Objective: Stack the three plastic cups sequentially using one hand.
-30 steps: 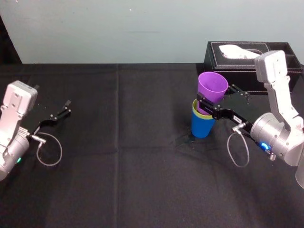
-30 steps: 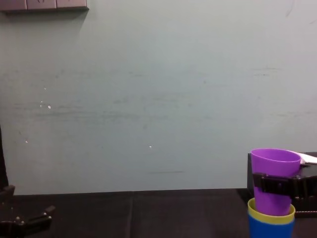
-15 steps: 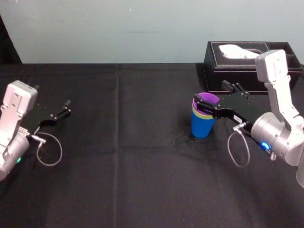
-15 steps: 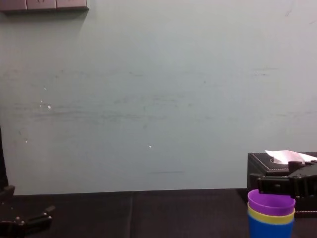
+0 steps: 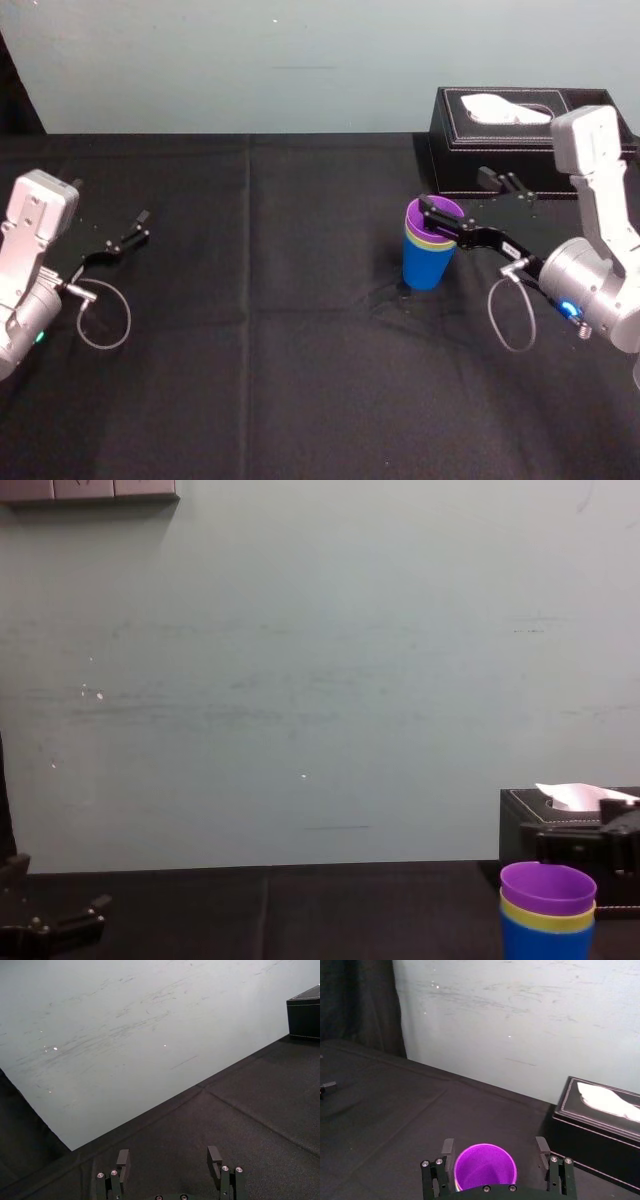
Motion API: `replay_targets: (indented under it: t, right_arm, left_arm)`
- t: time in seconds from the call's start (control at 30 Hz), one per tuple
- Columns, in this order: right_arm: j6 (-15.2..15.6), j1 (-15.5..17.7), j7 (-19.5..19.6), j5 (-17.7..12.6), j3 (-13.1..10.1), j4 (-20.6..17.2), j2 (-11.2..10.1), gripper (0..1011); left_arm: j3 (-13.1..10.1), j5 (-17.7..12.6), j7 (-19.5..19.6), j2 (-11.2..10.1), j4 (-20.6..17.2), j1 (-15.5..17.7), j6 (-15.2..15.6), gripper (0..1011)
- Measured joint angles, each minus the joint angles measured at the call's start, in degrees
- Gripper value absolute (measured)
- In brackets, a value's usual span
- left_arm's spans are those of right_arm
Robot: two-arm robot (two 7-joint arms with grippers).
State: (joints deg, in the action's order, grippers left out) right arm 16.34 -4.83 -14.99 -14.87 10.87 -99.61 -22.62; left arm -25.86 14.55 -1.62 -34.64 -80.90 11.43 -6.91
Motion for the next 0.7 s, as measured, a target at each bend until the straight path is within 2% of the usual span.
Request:
replay_targets:
  t: [0.13, 0.43, 0.7]
  right_arm:
    - [-0.93, 1.47, 0.36, -0.49, -1.51, -0.46, -0.26, 1003]
    - [-5.31, 5.66, 2.07, -1.10, -5.75, 0.05, -0.49, 1003]
    - [-7.26, 8.92, 5.43, 0.29, -8.86, 2.23, 1.29, 1003]
  left_arm:
    - [0.00, 0.00, 0.00, 0.00, 0.00, 0.00, 0.00, 1011]
    - [0.00, 0.00, 0.00, 0.00, 0.00, 0.00, 0.00, 1011]
    - [0.00, 0.00, 0.00, 0.00, 0.00, 0.00, 0.00, 1011]
